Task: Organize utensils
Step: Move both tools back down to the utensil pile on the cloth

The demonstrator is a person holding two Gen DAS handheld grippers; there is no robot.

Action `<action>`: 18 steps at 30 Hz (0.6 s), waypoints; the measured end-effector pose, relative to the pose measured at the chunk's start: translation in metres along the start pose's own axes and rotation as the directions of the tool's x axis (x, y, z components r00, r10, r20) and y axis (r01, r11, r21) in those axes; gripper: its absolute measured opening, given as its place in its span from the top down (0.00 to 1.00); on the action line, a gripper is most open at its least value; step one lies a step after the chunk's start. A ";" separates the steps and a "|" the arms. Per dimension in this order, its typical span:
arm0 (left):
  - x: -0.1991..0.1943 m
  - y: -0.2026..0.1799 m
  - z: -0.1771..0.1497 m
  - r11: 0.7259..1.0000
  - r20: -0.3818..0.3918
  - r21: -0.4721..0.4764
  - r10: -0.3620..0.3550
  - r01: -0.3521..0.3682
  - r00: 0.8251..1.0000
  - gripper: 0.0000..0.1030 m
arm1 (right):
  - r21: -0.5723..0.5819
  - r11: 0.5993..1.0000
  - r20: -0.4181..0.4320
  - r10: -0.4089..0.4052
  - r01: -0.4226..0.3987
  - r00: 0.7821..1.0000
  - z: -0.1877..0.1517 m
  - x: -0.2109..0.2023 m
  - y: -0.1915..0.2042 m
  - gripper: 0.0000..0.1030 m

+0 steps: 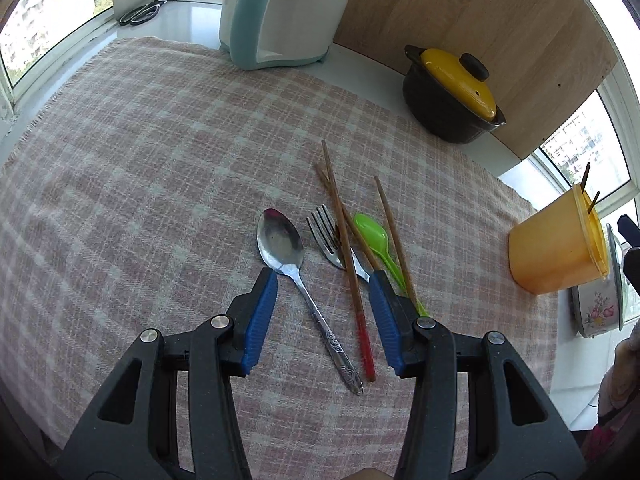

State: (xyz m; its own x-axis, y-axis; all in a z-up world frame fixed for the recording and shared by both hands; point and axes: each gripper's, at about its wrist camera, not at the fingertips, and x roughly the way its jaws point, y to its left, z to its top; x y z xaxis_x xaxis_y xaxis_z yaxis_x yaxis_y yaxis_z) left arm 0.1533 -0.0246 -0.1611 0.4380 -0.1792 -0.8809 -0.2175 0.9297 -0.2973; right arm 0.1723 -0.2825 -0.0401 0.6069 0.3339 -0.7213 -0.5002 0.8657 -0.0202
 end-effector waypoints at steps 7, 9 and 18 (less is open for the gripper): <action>0.026 0.008 -0.006 0.999 -0.078 -0.037 0.004 -0.007 0.997 0.70 | -0.012 0.996 -0.144 0.081 -0.084 0.986 -0.005 0.046 0.022 0.18; 0.031 0.008 -0.007 0.999 -0.090 -0.044 0.001 -0.005 0.996 0.74 | -0.022 0.995 -0.177 0.088 -0.094 0.980 -0.007 0.057 0.027 0.21; 0.052 0.003 -0.006 0.998 -0.136 -0.051 0.024 -0.031 0.990 0.76 | 0.026 0.985 -0.318 0.168 -0.169 0.933 -0.012 0.109 0.034 0.32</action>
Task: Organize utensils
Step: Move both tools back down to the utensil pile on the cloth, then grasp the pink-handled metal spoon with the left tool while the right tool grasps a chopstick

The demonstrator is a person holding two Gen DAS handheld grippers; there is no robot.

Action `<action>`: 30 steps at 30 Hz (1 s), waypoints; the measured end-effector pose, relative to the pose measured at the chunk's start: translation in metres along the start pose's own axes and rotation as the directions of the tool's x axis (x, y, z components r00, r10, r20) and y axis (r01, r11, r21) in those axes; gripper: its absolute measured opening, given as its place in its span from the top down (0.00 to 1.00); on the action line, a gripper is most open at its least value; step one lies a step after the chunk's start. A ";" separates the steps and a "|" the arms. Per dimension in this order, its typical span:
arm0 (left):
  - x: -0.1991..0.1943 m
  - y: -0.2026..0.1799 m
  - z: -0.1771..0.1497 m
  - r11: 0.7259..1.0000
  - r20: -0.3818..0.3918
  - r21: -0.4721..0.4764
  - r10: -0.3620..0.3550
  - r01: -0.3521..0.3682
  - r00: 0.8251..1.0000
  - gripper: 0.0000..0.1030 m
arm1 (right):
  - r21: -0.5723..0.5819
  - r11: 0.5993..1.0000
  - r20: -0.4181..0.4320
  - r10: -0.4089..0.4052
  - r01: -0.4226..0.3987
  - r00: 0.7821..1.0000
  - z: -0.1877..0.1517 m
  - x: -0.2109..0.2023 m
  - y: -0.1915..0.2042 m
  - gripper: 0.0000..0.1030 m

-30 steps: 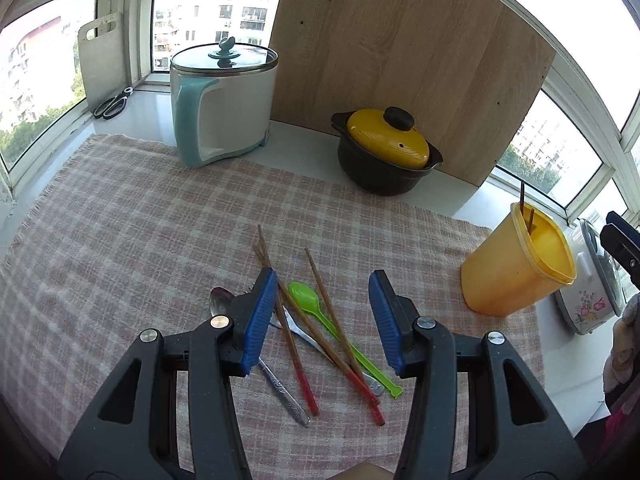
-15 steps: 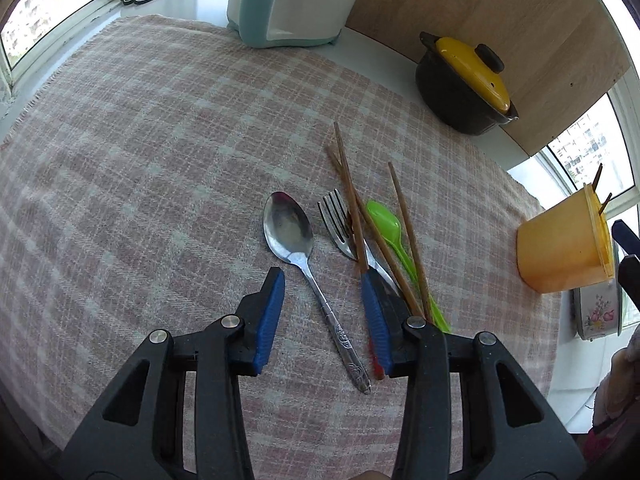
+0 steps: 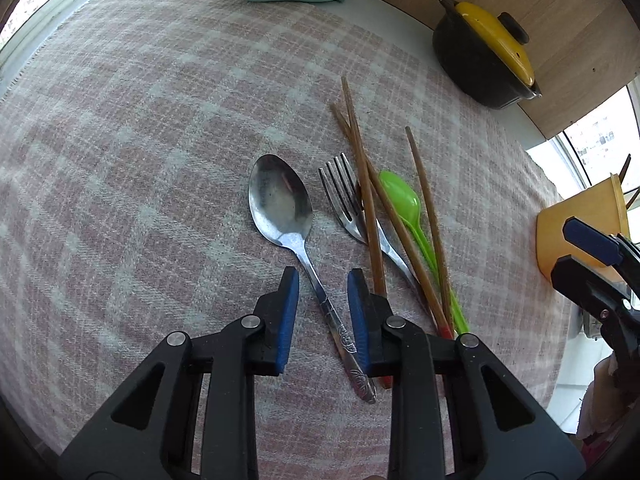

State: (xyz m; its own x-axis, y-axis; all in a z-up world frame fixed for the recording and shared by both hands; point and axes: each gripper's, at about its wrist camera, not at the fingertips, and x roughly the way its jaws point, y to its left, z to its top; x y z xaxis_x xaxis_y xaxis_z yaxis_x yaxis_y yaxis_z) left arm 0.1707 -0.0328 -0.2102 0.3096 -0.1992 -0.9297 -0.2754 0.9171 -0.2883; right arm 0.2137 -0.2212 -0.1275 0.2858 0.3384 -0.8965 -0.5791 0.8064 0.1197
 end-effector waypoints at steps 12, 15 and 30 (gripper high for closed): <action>0.009 0.005 0.015 0.998 0.002 -0.055 0.012 -0.011 1.000 0.87 | 0.090 0.992 -0.176 0.101 -0.086 0.979 0.018 0.074 -0.010 0.56; 0.010 0.012 0.019 0.997 -0.012 -0.083 -0.004 0.003 1.000 0.90 | 0.118 0.989 -0.205 0.115 -0.092 0.972 0.021 0.091 -0.014 0.58; 0.016 -0.011 0.029 0.996 -0.012 -0.070 0.050 -0.051 0.999 0.86 | 0.082 0.994 -0.236 0.088 -0.070 0.968 0.043 0.116 0.004 0.67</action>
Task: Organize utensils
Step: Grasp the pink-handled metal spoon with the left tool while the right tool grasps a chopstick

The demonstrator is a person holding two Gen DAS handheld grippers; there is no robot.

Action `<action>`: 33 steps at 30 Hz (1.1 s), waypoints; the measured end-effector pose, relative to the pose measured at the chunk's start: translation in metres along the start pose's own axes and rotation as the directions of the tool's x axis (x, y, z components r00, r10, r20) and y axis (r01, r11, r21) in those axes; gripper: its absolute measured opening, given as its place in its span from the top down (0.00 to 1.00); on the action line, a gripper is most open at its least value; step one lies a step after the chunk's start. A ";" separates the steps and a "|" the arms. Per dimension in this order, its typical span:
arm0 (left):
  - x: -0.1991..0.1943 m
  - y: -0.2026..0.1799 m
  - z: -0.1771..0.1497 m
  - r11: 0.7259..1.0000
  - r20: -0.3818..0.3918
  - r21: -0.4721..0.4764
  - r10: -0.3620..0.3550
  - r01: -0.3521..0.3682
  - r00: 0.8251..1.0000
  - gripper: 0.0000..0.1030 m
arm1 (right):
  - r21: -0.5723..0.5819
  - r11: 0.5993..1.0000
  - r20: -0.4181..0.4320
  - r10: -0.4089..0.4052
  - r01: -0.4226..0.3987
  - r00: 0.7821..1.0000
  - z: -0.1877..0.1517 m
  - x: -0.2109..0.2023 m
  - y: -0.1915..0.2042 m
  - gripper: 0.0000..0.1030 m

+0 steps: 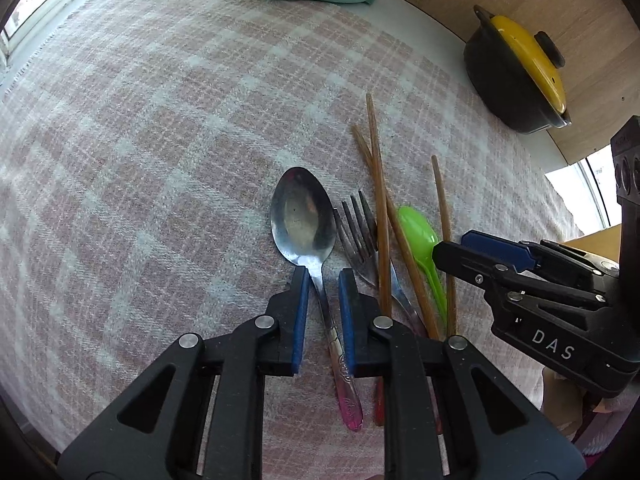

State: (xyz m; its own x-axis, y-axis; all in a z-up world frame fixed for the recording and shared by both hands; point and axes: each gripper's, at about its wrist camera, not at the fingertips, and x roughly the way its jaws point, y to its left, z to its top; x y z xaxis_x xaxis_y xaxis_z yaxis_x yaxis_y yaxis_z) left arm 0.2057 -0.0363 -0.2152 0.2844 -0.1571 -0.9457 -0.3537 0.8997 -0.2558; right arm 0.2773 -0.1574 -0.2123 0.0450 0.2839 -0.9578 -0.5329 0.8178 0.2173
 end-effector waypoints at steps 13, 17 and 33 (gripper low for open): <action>0.006 -0.012 0.012 1.000 0.038 0.017 -0.026 0.025 0.999 0.96 | -0.010 0.999 -0.003 -0.054 0.054 0.999 0.012 0.008 0.008 0.96; 0.004 -0.002 0.009 0.999 0.050 0.006 -0.045 0.044 0.998 0.97 | 0.007 0.999 0.013 -0.041 0.041 0.999 0.007 0.003 0.000 0.97; -0.037 0.040 -0.014 0.995 0.137 -0.034 -0.090 0.096 0.986 0.98 | 0.046 0.999 0.081 -0.017 0.014 0.997 -0.015 -0.021 -0.018 0.97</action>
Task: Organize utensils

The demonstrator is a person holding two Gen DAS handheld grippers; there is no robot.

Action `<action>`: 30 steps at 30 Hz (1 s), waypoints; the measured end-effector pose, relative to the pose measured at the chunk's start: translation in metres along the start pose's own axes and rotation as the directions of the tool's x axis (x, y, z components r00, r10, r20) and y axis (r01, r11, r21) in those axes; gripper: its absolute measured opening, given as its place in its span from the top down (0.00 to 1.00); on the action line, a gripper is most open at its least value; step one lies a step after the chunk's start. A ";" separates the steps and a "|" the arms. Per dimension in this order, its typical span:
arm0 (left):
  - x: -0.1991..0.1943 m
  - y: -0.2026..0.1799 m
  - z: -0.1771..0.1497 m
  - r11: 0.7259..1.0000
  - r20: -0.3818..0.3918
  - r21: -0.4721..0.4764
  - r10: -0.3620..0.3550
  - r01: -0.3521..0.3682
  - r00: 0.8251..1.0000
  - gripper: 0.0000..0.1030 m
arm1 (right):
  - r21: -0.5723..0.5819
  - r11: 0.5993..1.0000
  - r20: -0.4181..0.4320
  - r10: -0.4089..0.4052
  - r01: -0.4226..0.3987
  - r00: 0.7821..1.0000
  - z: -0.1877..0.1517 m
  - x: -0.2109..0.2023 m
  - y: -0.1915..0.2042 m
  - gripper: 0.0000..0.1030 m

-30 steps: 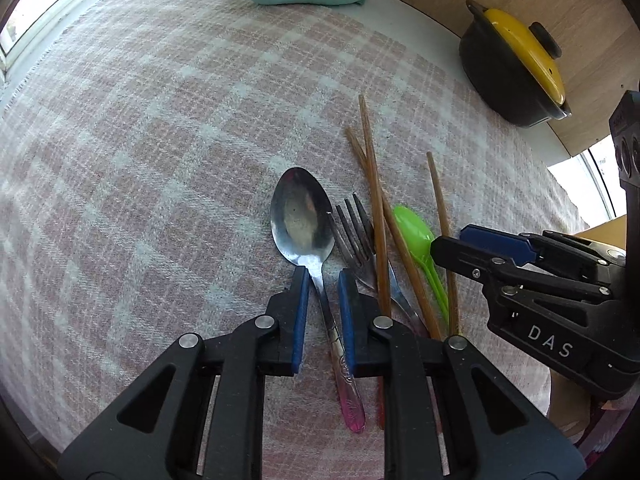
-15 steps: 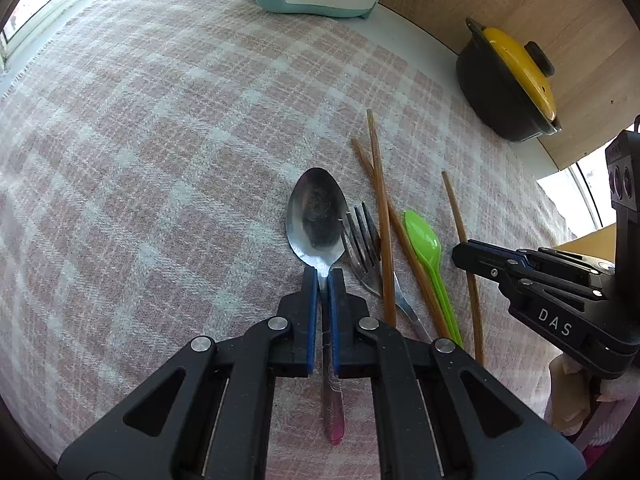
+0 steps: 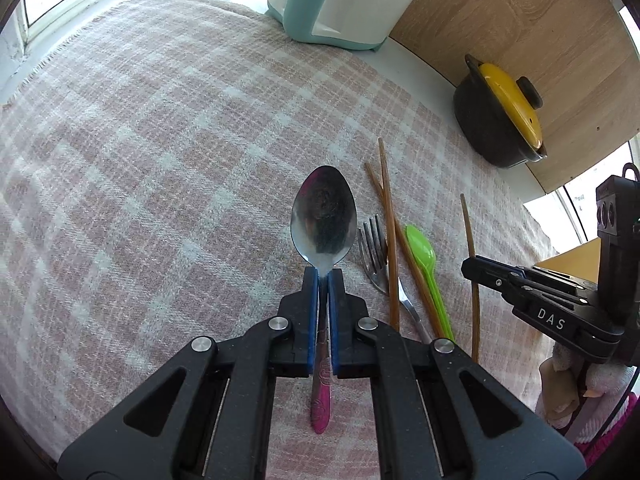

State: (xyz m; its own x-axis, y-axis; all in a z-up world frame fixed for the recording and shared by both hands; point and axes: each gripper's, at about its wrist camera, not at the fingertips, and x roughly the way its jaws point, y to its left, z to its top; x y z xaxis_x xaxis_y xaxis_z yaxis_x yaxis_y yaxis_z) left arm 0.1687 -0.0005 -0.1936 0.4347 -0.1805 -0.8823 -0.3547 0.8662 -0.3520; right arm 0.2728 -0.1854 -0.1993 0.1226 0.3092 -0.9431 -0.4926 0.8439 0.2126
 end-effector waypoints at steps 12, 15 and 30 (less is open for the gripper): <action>-0.048 -0.019 -0.010 0.996 0.101 0.084 -0.021 0.012 0.995 0.98 | -0.003 1.000 0.141 0.004 -0.003 0.990 -0.017 -0.056 -0.002 0.97; -0.055 -0.036 -0.007 0.992 0.132 0.123 -0.033 0.017 0.991 1.00 | -0.004 1.000 0.185 0.007 -0.007 0.983 -0.022 -0.074 0.000 0.97; -0.025 -0.056 0.024 0.980 0.022 0.186 -0.082 0.076 0.996 0.92 | 0.043 0.999 0.266 -0.037 0.026 0.963 -0.051 -0.119 -0.017 0.97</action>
State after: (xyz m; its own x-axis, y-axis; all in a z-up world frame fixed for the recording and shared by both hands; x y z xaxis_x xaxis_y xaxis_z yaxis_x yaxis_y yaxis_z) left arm 0.1974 -0.0334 -0.1443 0.4801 -0.2407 -0.8436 -0.1602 0.9214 -0.3541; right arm 0.2223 -0.2589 -0.1035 0.3657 0.3838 -0.8479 -0.4519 0.8696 0.1988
